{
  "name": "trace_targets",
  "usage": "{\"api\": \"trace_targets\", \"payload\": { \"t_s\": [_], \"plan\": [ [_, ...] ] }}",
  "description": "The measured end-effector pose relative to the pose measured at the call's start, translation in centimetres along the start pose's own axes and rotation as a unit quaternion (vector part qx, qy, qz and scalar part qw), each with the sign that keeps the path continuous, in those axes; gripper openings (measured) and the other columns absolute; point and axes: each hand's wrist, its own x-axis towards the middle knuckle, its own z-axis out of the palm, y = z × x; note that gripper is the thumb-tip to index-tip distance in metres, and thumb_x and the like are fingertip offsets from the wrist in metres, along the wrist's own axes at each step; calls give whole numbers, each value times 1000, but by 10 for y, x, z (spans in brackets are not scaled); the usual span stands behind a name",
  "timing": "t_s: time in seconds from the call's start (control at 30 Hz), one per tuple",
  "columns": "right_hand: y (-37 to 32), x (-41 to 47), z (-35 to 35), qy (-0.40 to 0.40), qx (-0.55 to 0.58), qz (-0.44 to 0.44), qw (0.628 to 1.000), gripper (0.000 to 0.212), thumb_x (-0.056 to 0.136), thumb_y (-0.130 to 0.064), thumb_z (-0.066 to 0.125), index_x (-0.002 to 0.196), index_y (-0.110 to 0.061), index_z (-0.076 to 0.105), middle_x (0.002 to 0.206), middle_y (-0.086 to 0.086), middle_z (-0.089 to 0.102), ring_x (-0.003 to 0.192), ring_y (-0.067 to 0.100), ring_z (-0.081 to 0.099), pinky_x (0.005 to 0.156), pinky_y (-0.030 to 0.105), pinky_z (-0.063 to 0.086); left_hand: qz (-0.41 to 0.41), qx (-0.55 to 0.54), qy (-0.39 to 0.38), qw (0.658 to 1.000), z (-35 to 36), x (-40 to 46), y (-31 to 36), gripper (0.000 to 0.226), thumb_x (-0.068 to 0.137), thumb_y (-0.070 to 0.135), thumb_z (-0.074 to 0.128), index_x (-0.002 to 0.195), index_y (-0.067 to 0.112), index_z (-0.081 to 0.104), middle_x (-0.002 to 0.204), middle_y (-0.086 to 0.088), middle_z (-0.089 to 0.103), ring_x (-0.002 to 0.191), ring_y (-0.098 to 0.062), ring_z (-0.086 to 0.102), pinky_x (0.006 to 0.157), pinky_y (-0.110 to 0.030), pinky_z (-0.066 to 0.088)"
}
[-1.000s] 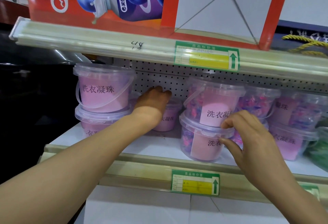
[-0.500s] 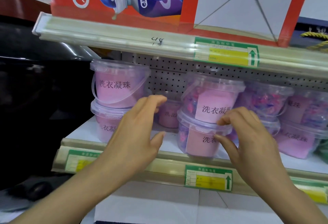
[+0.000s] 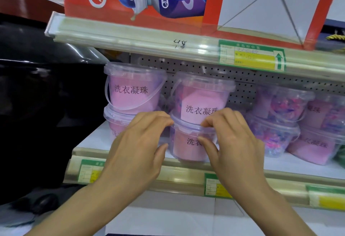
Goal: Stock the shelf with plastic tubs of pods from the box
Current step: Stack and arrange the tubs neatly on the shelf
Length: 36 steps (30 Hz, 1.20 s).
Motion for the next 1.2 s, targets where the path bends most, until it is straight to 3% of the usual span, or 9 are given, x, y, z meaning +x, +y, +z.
{"api": "trace_targets", "payload": {
  "t_s": [0.17,0.3,0.4,0.57,0.7,0.8,0.93,1.1,1.2],
  "plan": [
    [2,-5,2,2,38,10,999,33,68,-17,80,94,-15,60,97,-2,55,88,20,55,39,29,40,10,17,20,1000,1,-1,-3,42,66,11,64,108,12,64,111,2,63,101,-18,52,84,-28,40],
    [14,-13,4,-4,113,62,992,36,71,-14,78,101,-16,58,104,-1,47,94,17,52,64,23,42,30,43,8,999,4,0,-7,47,63,13,65,110,12,64,110,0,64,100,-19,50,85,-29,36],
    [20,-12,7,-14,134,52,990,32,73,-7,76,98,-13,58,101,-2,50,93,20,53,69,23,39,58,47,-3,997,7,1,-6,47,68,20,56,114,13,63,113,1,63,102,-18,49,88,-30,33],
    [17,-9,8,-5,108,24,994,30,72,-8,76,95,-13,56,98,-1,52,93,20,50,64,30,44,47,85,0,995,10,-2,-6,56,60,19,68,115,17,60,114,2,65,107,-16,47,95,-43,30],
    [13,-9,7,-4,101,26,995,32,71,-7,78,95,-13,57,98,0,52,90,20,50,58,31,46,41,102,-25,994,5,1,-6,69,48,15,87,113,15,64,111,2,66,109,-15,45,96,-51,41],
    [13,-12,4,-3,123,70,990,35,72,-9,77,100,-15,58,102,-2,48,90,11,49,65,21,41,47,99,-33,993,3,2,-4,74,48,16,86,118,14,60,116,1,64,111,-16,45,97,-50,40],
    [13,-15,5,-7,104,95,990,39,70,-7,78,103,-15,59,104,-3,47,82,6,46,67,24,39,69,99,-41,992,3,-1,-3,77,47,14,85,120,16,59,120,1,62,110,-17,45,96,-49,39],
    [8,-16,11,-1,91,91,992,40,69,-3,78,104,-10,59,104,4,50,82,16,52,67,26,41,67,93,-36,993,3,0,-6,77,44,10,86,117,13,63,119,-2,64,107,-17,46,92,-54,42],
    [5,-15,11,-9,82,91,992,41,69,-2,78,105,-7,59,105,8,50,86,25,57,69,27,41,65,96,-47,992,4,-1,-8,77,46,10,85,119,12,60,121,-3,63,107,-20,53,97,-49,39]
  ]
}}
